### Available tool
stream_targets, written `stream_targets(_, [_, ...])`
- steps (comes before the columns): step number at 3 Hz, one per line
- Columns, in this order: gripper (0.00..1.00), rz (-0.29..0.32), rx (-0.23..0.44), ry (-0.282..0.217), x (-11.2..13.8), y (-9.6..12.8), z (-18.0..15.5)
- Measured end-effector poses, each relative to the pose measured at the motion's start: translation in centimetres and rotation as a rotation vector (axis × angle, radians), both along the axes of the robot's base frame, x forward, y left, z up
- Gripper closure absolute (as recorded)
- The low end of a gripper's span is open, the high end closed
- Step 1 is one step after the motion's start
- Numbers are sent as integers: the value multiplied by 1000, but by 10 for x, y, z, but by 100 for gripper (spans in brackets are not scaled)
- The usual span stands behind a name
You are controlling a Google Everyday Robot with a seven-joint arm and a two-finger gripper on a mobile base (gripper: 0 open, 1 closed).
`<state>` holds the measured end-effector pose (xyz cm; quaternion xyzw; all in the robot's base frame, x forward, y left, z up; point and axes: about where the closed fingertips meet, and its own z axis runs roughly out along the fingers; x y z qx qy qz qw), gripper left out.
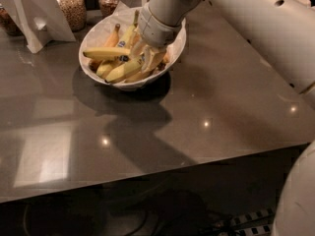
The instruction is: Pick banana from white bowl
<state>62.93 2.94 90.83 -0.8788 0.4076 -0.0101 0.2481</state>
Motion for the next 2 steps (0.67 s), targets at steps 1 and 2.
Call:
stream_targets(1, [100, 18, -21, -17, -9, 4, 19])
stream_targets(2, [100, 39, -32, -19, -16, 6, 42])
